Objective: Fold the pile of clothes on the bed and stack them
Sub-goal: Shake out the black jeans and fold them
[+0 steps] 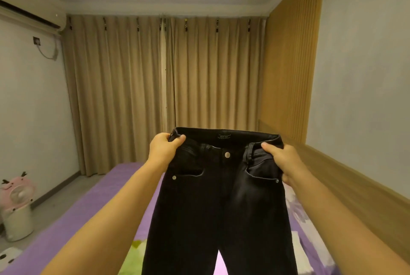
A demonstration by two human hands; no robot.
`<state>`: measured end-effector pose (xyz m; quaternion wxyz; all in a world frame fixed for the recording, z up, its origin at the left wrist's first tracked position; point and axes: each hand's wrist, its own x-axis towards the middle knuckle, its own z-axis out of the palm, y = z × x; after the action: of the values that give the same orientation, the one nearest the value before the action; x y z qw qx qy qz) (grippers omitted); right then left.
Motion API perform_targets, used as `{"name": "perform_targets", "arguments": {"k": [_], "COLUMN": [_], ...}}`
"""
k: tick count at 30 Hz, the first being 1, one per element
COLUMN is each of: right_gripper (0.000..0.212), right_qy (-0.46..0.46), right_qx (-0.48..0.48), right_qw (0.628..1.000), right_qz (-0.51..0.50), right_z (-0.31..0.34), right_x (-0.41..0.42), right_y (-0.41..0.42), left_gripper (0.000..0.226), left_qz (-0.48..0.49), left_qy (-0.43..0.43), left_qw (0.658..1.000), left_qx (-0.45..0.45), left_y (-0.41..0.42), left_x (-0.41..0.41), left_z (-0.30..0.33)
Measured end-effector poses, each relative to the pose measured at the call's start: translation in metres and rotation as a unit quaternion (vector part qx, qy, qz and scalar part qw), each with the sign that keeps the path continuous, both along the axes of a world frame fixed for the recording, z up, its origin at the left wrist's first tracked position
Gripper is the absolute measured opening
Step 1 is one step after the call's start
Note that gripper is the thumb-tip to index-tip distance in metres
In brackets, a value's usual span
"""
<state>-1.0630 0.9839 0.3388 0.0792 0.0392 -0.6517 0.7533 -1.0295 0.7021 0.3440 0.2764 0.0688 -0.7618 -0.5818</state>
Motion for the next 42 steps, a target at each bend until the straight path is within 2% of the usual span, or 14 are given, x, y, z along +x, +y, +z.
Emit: {"name": "perform_targets", "arguments": {"k": [2,5,8,11,14,17,20,24,28,30,32,35,38,42], "right_gripper": [0.014,0.033,0.041,0.04,0.031,0.034,0.041,0.044,0.093,0.101,0.088,0.041,0.039,0.041], "right_qy": [-0.007,0.012,0.082,0.145,0.17,0.171,0.175,0.218,0.178,0.145,0.132,0.127,0.123,0.124], "right_qx": [-0.035,-0.063,-0.003,0.031,0.034,0.034,0.038,0.139,0.139,0.113,0.09,0.082,0.053,0.06], "right_qw": [0.999,0.997,0.996,0.989,0.985,0.982,0.975,0.966,0.972,0.982,0.986,0.98,0.981,0.975], "right_qz": [0.0,0.043,0.045,0.01,0.023,0.076,0.13,0.004,-0.059,-0.037,0.051,0.127,0.137,0.175], "right_z": [-0.002,0.004,0.007,0.009,0.01,0.009,0.005,-0.02,-0.031,-0.027,-0.027,-0.024,-0.019,-0.024], "right_x": [-0.012,-0.028,-0.041,-0.055,-0.067,-0.081,-0.094,-0.111,-0.131,-0.14,-0.146,-0.147,-0.154,-0.157], "right_y": [-0.022,-0.058,-0.093,-0.112,-0.121,-0.128,-0.122,-0.093,-0.074,-0.063,-0.052,-0.049,-0.055,-0.063], "left_gripper": [0.028,0.024,0.02,0.012,0.027,0.04,0.033,0.024,0.021,0.021,0.023,0.021,0.026,0.025], "left_qz": [-0.002,-0.06,-0.105,-0.115,-0.142,-0.199,-0.192,-0.246,-0.307,-0.327,-0.334,-0.291,-0.195,-0.105], "left_qy": [0.01,0.017,0.055,0.098,0.084,0.063,0.072,0.087,0.104,0.105,0.106,0.106,0.093,0.091], "left_qw": [0.999,0.995,0.993,0.988,0.983,0.972,0.974,0.958,0.94,0.932,0.93,0.947,0.975,0.986], "left_qx": [0.048,0.079,0.022,0.029,0.077,0.111,0.097,0.122,0.103,0.114,0.109,0.088,0.051,0.092], "left_y": [0.013,0.036,0.055,0.057,0.047,0.042,0.031,0.015,0.014,0.012,0.008,0.002,-0.004,-0.016], "left_x": [-0.022,-0.054,-0.078,-0.095,-0.112,-0.125,-0.141,-0.16,-0.171,-0.174,-0.175,-0.179,-0.186,-0.19], "left_z": [-0.002,0.001,0.001,0.0,0.002,0.003,0.006,0.028,0.06,0.072,0.08,0.085,0.082,0.069]}}
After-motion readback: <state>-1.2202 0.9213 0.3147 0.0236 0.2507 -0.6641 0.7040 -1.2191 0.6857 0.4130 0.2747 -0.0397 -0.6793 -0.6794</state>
